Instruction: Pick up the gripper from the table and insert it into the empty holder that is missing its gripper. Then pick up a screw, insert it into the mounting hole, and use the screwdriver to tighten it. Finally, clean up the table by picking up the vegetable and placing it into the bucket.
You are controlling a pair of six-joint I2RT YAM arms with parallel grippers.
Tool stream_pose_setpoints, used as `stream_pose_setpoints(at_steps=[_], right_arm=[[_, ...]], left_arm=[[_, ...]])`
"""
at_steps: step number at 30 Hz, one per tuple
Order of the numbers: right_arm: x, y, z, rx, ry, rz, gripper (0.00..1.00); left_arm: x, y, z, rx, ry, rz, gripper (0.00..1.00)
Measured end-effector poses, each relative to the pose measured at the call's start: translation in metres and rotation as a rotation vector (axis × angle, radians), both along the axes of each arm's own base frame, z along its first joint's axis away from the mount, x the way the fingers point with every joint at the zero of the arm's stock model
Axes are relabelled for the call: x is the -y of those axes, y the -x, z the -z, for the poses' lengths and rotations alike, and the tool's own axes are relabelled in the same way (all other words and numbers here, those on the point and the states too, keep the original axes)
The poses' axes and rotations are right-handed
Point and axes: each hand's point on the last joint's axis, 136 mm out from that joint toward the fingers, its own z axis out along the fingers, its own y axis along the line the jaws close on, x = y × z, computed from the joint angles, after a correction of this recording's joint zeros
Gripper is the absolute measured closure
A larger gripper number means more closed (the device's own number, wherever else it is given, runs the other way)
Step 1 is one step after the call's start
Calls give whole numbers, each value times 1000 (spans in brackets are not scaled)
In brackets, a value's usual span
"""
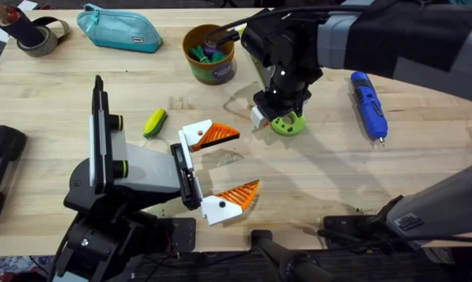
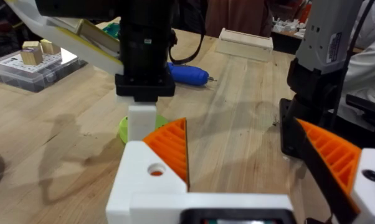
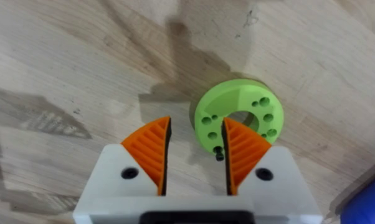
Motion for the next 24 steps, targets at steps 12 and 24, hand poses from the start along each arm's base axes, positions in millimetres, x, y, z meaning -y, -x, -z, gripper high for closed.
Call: stream_pose_setpoints(at_steps=[12,24], right_arm=[[-1,1,-5,8,-13,10,526],[16,7,-91,201,-189,151,526]], left_arm=[[0,0,0,0,1,0,11],[0,0,0,0,1,0,11]])
